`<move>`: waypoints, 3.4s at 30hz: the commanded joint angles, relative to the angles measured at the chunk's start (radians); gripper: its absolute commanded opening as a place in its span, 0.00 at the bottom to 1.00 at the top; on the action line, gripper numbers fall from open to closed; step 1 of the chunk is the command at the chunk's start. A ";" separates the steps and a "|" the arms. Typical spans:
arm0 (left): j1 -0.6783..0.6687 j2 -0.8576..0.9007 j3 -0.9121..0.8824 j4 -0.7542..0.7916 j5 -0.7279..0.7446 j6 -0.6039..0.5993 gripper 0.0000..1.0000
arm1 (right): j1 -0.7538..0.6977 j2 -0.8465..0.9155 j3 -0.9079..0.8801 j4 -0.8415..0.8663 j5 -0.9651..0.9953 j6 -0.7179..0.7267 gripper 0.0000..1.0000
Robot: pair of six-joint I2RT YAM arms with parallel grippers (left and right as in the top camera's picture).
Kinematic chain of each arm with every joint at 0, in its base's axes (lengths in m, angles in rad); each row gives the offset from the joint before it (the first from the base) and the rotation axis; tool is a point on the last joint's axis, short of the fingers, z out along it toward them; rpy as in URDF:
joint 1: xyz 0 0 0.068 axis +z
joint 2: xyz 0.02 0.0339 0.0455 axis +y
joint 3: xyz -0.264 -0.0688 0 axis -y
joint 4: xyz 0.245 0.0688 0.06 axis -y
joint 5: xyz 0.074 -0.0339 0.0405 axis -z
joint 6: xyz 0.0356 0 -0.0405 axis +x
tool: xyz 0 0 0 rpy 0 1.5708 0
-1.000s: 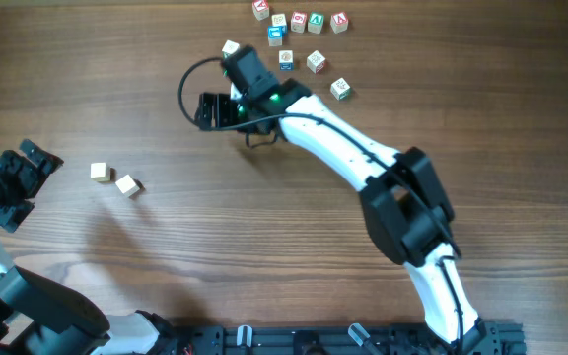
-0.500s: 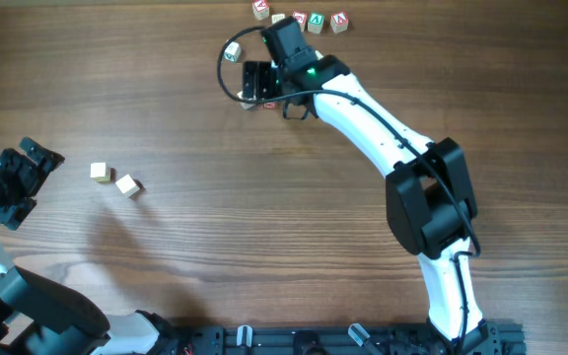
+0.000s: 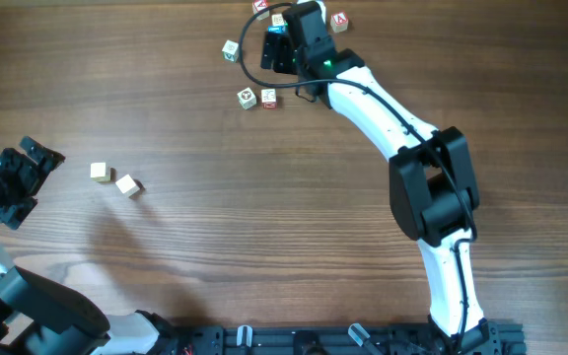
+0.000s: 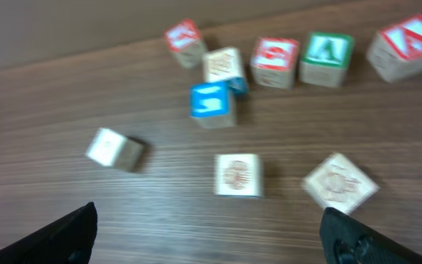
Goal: Form a horizontal line
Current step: 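Return the right gripper to the cluster and grasp a bee-picture block, then carry the bee block left and lower it near the placed blocks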
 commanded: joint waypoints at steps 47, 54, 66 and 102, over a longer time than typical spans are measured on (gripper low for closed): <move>0.003 0.005 -0.007 0.008 0.071 -0.006 1.00 | -0.044 0.021 0.216 -0.325 -0.117 -0.224 0.09; 0.003 0.005 -0.007 0.069 0.154 -0.006 1.00 | 0.068 0.011 0.207 -0.549 -0.316 -0.055 0.05; 0.003 0.005 -0.008 0.288 0.136 -0.294 1.00 | 0.380 0.017 0.139 -0.480 -0.287 0.241 0.08; -0.156 0.116 -0.008 0.587 0.047 -0.071 1.00 | 0.528 0.156 0.116 -0.090 -0.345 0.608 0.16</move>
